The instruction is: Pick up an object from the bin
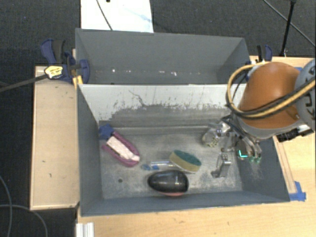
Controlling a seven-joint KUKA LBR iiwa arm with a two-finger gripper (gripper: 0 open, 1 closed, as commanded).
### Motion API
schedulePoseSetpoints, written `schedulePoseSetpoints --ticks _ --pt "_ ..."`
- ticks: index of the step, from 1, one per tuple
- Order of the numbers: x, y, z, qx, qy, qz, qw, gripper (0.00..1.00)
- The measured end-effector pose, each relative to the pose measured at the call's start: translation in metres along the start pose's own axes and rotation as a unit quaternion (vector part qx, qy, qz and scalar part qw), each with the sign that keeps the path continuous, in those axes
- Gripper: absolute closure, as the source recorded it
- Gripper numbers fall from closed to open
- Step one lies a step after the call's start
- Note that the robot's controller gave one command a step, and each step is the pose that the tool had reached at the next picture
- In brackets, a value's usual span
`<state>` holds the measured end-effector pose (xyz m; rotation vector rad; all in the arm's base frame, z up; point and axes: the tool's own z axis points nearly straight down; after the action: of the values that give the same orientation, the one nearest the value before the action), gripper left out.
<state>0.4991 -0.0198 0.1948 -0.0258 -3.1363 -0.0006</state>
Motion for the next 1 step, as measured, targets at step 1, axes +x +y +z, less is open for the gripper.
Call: schedulePoseSetpoints --ticks 1 --pt "-0.0083 0.0420 0.1285 -0.001 0.0001 0.037 0.9993 0.00"
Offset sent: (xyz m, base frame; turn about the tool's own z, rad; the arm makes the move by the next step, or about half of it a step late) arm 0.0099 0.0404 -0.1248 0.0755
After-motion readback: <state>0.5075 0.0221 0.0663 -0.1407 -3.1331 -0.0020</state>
